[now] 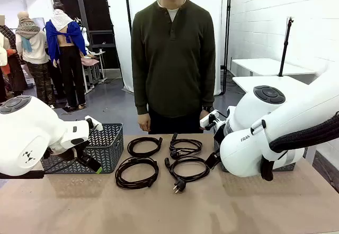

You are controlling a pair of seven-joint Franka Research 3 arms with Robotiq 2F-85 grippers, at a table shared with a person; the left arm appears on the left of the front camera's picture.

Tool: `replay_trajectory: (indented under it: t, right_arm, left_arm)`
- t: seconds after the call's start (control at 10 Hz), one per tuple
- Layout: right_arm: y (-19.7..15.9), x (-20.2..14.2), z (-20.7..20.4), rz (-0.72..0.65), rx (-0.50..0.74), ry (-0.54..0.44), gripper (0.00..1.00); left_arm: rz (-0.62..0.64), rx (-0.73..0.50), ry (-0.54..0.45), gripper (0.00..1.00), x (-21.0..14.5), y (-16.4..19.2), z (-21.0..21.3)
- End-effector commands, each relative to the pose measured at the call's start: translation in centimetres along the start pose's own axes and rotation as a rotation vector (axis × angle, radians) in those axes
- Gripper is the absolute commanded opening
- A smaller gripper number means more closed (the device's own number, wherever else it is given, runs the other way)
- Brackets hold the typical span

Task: Organize the cables according to human instructions.
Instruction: Pick up a bundle of cables and place it in the basket indicated by the human.

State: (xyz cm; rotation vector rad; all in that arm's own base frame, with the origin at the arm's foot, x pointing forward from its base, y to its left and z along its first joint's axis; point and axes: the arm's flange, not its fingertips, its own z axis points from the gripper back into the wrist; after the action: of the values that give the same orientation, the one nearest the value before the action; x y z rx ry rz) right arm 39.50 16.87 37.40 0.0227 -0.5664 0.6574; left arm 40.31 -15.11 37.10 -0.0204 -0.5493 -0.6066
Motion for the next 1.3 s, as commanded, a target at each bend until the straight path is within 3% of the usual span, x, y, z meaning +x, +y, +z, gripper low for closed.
replay_trajectory:
  t: [0.0, 1.2]
  right_arm:
    - [0.0, 0.0, 0.0, 0.000, 0.000, 0.000, 1.00]
    - [-0.4, 0.3, 1.0, 0.007, 0.030, -0.020, 1.00]
  left_arm:
    - [0.000, 0.000, 0.000, 1.00, 0.0, 0.0, 0.0]
    - [-0.024, -0.008, -0.025, 1.00, 0.2, -0.1, 1.3]
